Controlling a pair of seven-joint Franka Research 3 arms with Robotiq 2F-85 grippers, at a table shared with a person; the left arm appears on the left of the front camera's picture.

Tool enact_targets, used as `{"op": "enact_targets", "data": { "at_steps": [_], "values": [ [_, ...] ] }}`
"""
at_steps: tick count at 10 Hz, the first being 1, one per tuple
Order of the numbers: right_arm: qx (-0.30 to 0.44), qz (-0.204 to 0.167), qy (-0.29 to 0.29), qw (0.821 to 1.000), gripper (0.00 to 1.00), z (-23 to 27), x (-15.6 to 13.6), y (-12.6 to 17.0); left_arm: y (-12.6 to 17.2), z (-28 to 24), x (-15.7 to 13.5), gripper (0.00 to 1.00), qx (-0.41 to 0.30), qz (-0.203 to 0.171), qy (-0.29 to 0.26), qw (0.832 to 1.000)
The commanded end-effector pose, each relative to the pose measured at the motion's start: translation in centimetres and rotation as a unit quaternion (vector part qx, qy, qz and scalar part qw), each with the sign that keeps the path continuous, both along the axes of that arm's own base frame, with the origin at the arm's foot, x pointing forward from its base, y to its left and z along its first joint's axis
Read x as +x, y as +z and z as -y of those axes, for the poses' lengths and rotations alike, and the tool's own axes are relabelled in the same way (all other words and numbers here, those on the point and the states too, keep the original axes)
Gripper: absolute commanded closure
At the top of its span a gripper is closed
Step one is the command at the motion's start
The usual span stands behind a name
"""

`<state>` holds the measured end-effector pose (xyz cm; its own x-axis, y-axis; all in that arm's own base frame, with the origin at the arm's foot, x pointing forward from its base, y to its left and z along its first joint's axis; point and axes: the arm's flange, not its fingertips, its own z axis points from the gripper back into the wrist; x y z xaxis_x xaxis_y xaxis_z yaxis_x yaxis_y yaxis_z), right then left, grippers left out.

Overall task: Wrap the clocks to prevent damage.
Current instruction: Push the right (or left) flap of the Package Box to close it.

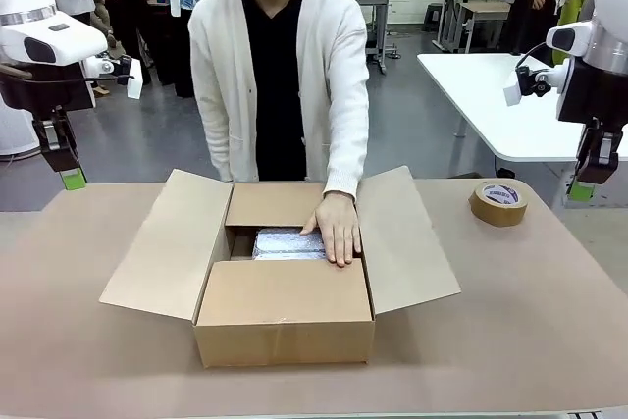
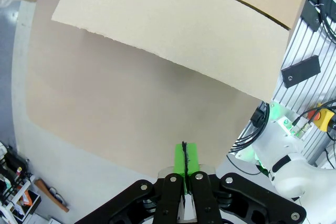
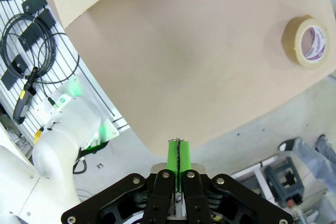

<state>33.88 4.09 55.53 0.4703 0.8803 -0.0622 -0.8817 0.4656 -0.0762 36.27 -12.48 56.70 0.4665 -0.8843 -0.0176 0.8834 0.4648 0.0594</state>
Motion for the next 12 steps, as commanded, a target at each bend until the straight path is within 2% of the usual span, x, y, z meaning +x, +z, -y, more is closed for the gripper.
{"op": "enact_targets", "data": {
  "at_steps": [1, 10, 11, 12],
  "values": [
    [-0.004, 0.0, -0.005, 1.0, 0.99, -0.1, -0.1, 0.0, 0.1, -0.2, -0.2, 1.0, 0.0, -0.001, 0.002, 1.0],
    [-0.004, 0.0, -0.005, 1.0, 0.99, -0.1, -0.1, 0.0, 0.0, 0.0, 0.0, 1.0, 0.0, 0.0, 0.0, 1.0],
    [-0.004, 0.0, -0.005, 1.0, 0.99, -0.1, -0.1, 0.0, 0.0, -1.4, 0.5, 1.0, -0.06, -0.008, -0.011, 0.998],
    [-0.004, 0.0, -0.005, 1.0, 0.99, -0.1, -0.1, 0.0, 0.0, -3.4, 1.3, 1.0, -0.144, -0.032, -0.07, 0.987]
  ]
}}
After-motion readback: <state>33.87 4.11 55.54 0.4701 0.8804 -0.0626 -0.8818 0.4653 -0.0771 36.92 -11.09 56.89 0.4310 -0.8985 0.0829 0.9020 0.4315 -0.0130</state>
